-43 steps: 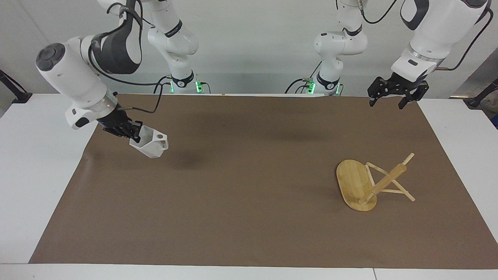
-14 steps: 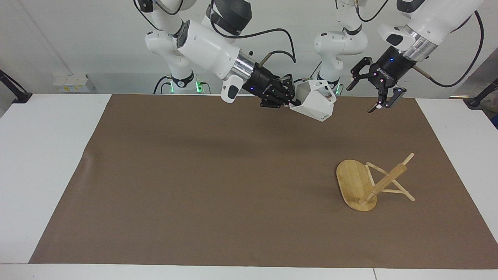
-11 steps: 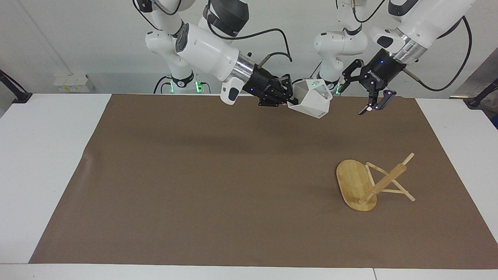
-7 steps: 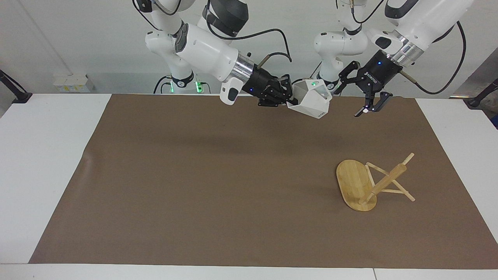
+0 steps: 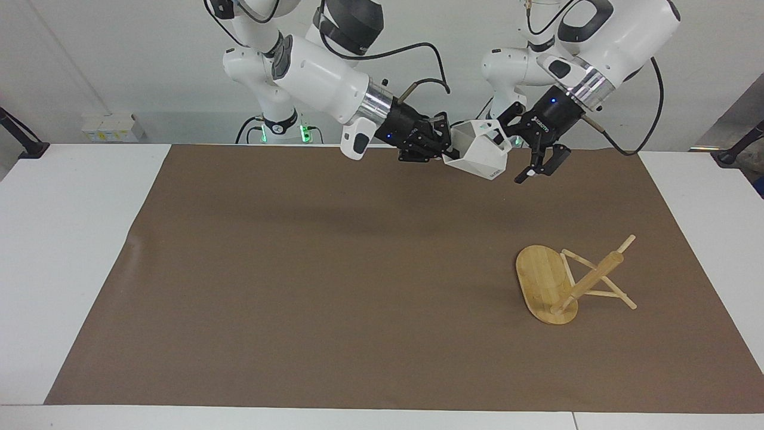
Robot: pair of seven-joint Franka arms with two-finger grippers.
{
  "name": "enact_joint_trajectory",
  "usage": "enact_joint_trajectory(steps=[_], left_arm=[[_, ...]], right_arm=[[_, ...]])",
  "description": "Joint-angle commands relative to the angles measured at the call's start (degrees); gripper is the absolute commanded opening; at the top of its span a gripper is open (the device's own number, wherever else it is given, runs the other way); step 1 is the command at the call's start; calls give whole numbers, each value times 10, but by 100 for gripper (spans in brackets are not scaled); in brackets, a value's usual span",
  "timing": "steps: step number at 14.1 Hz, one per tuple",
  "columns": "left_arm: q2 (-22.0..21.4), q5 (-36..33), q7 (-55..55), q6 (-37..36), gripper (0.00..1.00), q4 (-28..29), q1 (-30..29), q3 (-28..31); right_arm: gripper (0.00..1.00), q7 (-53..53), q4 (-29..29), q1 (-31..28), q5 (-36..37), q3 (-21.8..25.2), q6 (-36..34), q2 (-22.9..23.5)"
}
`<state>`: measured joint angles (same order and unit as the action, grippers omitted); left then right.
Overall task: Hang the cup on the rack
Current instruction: 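Grasp the cup with the left gripper while the right gripper holds it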
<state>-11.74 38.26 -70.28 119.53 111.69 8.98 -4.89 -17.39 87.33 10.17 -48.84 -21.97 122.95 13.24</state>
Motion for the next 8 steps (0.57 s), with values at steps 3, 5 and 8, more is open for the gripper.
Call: enact_joint_trajectory(steps=[3, 5, 8], left_arm=[[-14, 23, -30, 29, 100, 19, 19, 8], [-14, 29, -31, 30, 100, 20, 19, 8], [-14, 31, -33, 36, 100, 24, 31, 8]], right_arm=[[0, 4, 10, -1, -14, -2, -6, -11], [0, 4, 10, -1, -14, -2, -6, -10], [0, 2, 9, -2, -14, -2, -6, -10]])
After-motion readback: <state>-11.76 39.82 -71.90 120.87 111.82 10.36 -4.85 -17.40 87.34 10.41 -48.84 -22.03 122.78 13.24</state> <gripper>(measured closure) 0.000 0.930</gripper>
